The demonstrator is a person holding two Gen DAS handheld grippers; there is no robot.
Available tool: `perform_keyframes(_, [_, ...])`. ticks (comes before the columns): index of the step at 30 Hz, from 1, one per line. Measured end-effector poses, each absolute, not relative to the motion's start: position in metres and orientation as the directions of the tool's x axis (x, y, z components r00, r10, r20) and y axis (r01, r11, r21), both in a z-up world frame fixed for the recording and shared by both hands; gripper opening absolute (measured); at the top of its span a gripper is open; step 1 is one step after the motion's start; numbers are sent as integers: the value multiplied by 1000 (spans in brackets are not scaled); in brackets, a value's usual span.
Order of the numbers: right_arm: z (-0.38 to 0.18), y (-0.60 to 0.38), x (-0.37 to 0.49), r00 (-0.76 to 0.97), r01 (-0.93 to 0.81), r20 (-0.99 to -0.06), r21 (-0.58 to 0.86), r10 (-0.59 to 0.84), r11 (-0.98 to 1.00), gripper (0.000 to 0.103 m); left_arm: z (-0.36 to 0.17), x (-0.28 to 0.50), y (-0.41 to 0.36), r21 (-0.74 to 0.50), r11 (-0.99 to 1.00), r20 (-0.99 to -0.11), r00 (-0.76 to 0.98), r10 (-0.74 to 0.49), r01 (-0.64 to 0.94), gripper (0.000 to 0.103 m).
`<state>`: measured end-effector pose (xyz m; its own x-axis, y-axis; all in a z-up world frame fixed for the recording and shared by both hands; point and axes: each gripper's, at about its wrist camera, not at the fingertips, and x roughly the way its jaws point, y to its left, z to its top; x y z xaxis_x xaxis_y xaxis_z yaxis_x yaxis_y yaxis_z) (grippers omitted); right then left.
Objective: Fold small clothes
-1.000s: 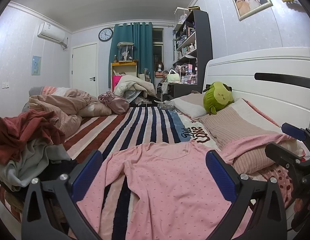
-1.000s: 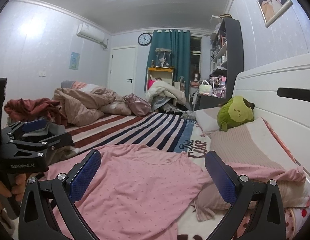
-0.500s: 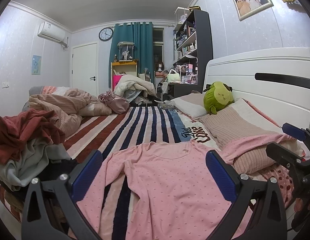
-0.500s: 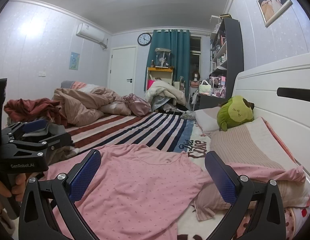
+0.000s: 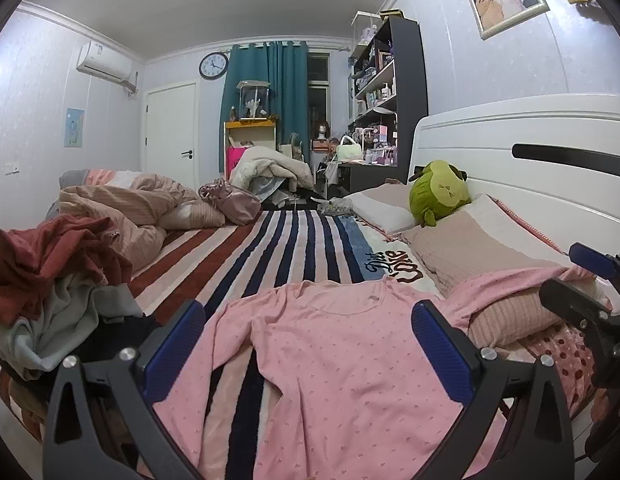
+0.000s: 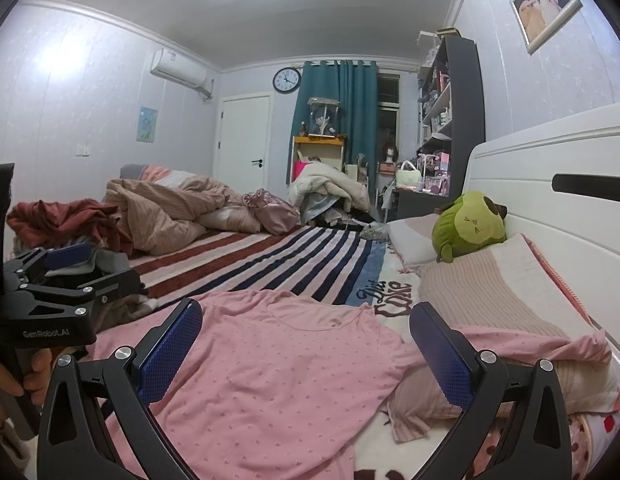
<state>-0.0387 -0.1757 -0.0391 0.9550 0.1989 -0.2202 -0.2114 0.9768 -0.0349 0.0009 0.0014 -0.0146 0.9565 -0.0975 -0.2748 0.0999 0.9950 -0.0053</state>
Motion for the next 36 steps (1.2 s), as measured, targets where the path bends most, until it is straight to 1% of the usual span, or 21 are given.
perform_keyframes(6, [-40,-178,-39,953,-214,-226,-29,202,976,103,-17,4,5,-17,995,-294,951,-98,98,102])
perform_keyframes(10, [-41,-184,-39,958,-212,-196,4,209,977,103,-21,8,15,-64,992,-316,940,-127,113,102])
perform_keyframes(12, [-48,-190,-35,960,-209,-187,13,208,978,103,-26,10,25,-67,990,-328,935,-137,122,102])
perform_keyframes(14, [-59,-195,-27,961,-186,-209,-4,181,982,103,-36,14,38,-57,992,-351,928,-123,110,102])
perform_keyframes(17, [-78,-203,-15,951,-158,-271,-27,145,987,103,-67,23,70,-44,996,-442,893,-89,77,102])
perform_keyframes(18, [-84,-204,-12,948,-152,-287,-29,137,988,103,-79,26,78,-43,997,-472,878,-75,62,100])
perform_keyframes(19, [-92,-207,-8,943,-144,-307,-30,128,989,103,-90,29,86,-45,998,-498,865,-67,51,97])
perform_keyframes(21, [-107,-210,0,929,-131,-351,-24,115,991,103,-112,32,99,-56,998,-553,831,-64,39,81])
perform_keyframes(22, [-113,-211,3,923,-128,-368,-17,113,992,103,-124,34,106,-71,997,-581,810,-75,41,76])
perform_keyframes(23, [-119,-213,6,915,-125,-388,-6,113,992,103,-136,36,111,-86,995,-608,789,-90,47,69])
perform_keyframes(24, [-123,-214,9,909,-124,-400,0,113,992,103,-146,38,114,-85,995,-625,776,-87,44,64])
perform_keyframes(27, [-127,-211,12,902,-124,-416,12,118,992,103,-165,36,120,-30,1000,-648,761,-17,-4,61])
perform_keyframes(31, [-125,-203,14,905,-133,-410,-17,114,991,103,-180,36,129,24,999,-671,740,43,-36,45])
perform_keyframes(33, [-125,-197,17,904,-141,-412,-30,116,990,103,-186,37,133,22,999,-684,729,38,-31,30])
perform_keyframes(34, [-125,-196,17,903,-143,-413,-32,117,989,103,-190,38,135,8,1000,-690,723,25,-28,28])
perform_keyframes(35, [-125,-194,19,901,-145,-417,-34,118,989,103,-193,38,137,-4,1000,-687,726,16,-26,24])
perform_keyframes(36, [-125,-192,20,900,-145,-420,-34,118,989,103,-192,37,138,-8,1000,-684,730,12,-24,15])
